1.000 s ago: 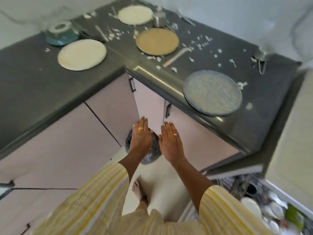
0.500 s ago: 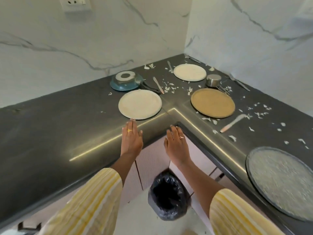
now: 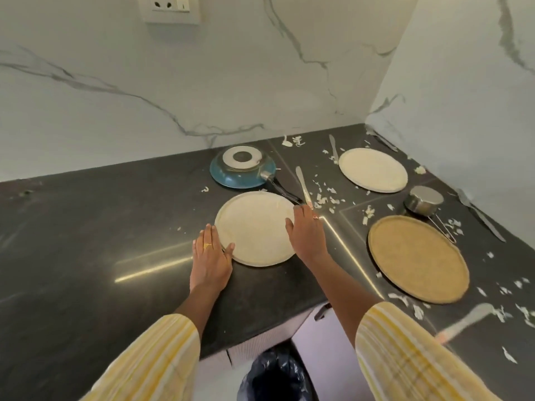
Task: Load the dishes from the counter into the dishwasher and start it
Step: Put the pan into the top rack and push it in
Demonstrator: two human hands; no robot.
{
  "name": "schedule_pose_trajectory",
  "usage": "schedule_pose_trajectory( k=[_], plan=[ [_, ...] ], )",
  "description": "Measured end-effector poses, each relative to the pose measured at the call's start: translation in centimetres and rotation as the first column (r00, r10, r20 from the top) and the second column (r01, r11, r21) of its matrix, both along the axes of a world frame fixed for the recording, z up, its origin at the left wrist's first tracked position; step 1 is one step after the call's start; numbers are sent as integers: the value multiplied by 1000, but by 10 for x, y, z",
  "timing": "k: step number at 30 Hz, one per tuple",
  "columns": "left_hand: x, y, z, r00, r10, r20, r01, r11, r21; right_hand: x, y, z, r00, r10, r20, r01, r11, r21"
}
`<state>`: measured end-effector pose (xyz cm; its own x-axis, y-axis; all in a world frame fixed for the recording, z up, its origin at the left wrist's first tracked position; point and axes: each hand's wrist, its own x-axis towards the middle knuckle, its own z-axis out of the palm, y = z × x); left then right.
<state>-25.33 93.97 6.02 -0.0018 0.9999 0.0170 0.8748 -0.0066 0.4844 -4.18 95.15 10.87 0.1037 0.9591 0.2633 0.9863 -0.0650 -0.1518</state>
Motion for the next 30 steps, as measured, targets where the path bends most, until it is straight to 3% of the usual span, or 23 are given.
schedule_pose_trajectory(
  k=[8, 13, 19, 25, 28, 30],
  plan=[
    [0, 5, -6, 999, 32, -38, -33, 999, -17, -5, 105, -7, 975, -42, -217, 23, 996, -88],
    [-2, 4, -7, 999, 31, -28, -33, 999, -41, -8, 146, -8, 948, -90, -304, -1, 958, -286],
    [-3, 3, -7, 1000, 30, 0, -30, 999, -43, -7, 167, -9, 943, -168, -288, 58, 934, -353],
    [-4, 4, -7, 999, 35, 17, -35, 999, -41, -7, 170, 8, 959, -21, -282, -29, 985, -171],
    [-3, 4, -8, 999, 35, 4, -35, 999, -36, -10, 166, 26, 892, -35, -450, -22, 993, -120],
    [-3, 4, -8, 999, 36, -6, -37, 998, -41, -8, 161, 36, 723, -32, -690, -83, 988, -133]
  ],
)
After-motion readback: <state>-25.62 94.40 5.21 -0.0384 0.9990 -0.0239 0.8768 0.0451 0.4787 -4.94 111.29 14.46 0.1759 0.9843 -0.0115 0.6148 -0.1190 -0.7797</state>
